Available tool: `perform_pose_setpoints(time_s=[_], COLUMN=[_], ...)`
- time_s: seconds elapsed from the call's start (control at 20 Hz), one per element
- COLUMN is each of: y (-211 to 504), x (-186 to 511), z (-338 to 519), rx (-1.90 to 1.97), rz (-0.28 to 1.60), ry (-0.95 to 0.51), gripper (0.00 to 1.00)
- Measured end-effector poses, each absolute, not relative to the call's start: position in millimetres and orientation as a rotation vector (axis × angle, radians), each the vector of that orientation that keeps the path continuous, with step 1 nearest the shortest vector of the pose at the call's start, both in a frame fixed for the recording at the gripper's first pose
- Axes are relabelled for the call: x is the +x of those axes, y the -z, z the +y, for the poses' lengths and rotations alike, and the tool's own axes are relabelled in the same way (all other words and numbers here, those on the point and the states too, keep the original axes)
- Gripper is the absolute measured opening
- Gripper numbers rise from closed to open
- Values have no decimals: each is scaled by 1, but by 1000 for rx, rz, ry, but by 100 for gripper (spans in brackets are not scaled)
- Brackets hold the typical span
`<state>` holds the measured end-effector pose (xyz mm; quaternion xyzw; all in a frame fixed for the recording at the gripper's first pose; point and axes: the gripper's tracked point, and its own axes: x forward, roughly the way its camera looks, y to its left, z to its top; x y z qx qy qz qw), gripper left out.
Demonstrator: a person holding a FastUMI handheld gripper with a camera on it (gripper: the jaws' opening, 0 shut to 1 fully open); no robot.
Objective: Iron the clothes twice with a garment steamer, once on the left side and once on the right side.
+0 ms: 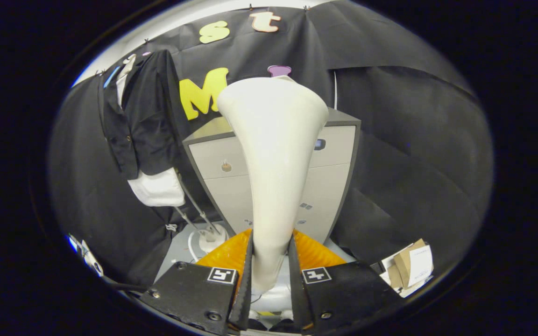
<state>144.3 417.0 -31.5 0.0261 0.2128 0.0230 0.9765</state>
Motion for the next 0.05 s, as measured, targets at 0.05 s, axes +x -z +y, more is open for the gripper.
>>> perform_pose_setpoints(time_s=[0.05], y=[33], x=[144], z=[417], rx=[51], rz=[434], ry=[-47], gripper=[38])
